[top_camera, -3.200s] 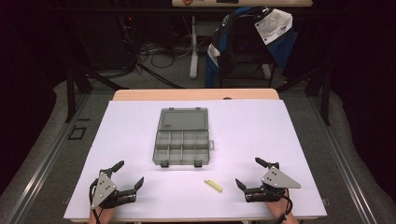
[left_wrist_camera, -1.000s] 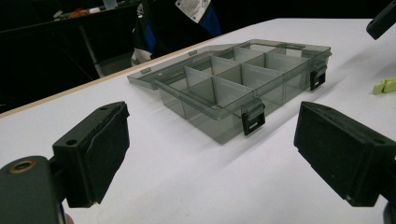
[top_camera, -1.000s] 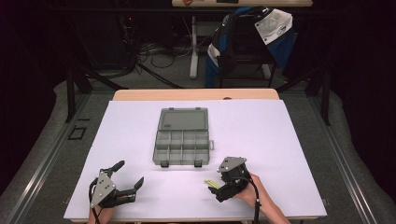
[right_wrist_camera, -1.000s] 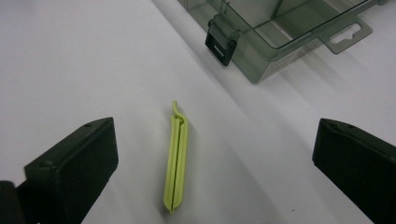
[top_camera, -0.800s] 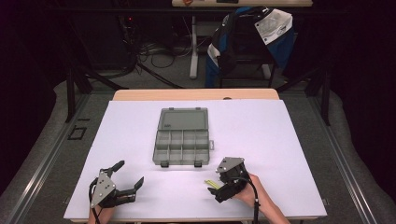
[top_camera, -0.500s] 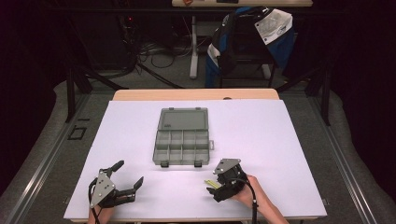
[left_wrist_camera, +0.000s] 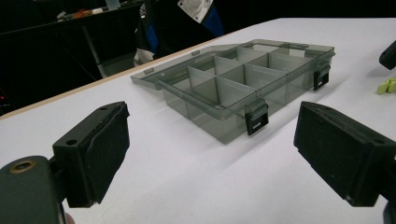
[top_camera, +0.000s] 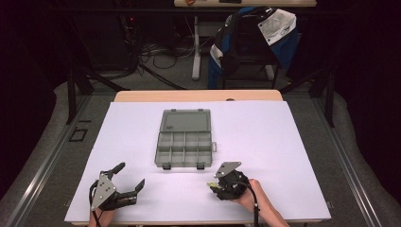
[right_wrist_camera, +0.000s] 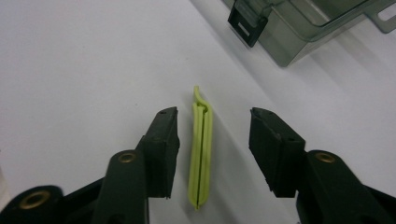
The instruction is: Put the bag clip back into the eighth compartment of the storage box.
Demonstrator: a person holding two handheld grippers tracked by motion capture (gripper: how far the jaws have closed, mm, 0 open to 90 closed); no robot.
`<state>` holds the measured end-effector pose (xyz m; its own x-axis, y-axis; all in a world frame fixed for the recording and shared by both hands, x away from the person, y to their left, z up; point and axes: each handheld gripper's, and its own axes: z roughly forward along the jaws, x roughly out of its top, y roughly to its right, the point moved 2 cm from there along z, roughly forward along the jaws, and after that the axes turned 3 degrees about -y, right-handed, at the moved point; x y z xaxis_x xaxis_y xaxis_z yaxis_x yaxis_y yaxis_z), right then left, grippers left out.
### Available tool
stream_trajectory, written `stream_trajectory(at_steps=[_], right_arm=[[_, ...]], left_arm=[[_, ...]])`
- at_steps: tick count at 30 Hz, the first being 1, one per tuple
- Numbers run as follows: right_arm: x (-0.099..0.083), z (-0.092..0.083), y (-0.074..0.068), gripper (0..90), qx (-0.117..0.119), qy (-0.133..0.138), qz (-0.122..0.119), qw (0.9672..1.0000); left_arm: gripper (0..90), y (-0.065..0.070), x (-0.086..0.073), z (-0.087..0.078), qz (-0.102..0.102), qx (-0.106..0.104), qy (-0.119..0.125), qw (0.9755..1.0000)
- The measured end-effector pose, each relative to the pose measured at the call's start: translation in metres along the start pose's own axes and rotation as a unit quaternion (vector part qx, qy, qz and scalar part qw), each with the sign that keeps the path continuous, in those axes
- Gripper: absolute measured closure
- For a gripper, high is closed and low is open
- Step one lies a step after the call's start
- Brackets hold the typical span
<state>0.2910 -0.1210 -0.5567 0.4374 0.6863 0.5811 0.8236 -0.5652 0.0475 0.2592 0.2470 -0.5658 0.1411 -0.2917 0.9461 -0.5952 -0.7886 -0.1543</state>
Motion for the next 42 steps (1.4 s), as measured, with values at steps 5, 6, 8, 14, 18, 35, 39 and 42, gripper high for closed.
stream_trajectory(at_steps=[5, 6, 8, 14, 18, 35, 39, 42], right_arm=[[-0.0005, 0.0023, -0.0034, 61.9, 0.011, -0.009, -0.002, 0.9999], [-0.0005, 0.0023, -0.0034, 61.9, 0.011, -0.009, -0.002, 0.9999], [-0.0007, 0.003, -0.004, 64.6, 0.012, -0.012, -0.002, 0.9999], [-0.0012, 0.0046, -0.0043, 72.3, 0.013, -0.02, 0.003, 0.9997], [-0.0019, 0.005, -0.0028, 74.4, 0.012, -0.021, 0.006, 0.9997], [-0.0034, 0.0035, -0.0001, 79.8, 0.02, -0.017, 0.011, 0.9996], [-0.0037, 0.0015, 0.0017, 79.7, 0.018, -0.011, 0.011, 0.9997], [-0.0038, -0.0012, 0.003, 79.8, 0.013, -0.004, 0.012, 0.9998]], left_arm=[[10.6, -0.0002, 0.0, 0.0, 0.0, 0.001, 0.001, 1.0], [10.6, -0.0001, 0.0, 0.0001, 0.0, 0.001, 0.001, 1.0], [10.5, 0.0, 0.0, 0.0001, 0.0, 0.0, 0.0, 1.0], [10.5, -0.0002, 0.0, 0.0, 0.0, 0.003, 0.001, 1.0], [10.6, -0.0002, 0.0005, -0.0006, 0.001, 0.003, 0.004, 1.0], [10.5, 0.001, 0.0001, -0.0003, 0.001, -0.004, 0.001, 1.0], [10.5, 0.0012, 0.0004, -0.0007, 0.0, -0.006, 0.004, 1.0], [10.5, 0.0016, 0.0004, -0.0006, 0.002, -0.008, 0.003, 1.0]])
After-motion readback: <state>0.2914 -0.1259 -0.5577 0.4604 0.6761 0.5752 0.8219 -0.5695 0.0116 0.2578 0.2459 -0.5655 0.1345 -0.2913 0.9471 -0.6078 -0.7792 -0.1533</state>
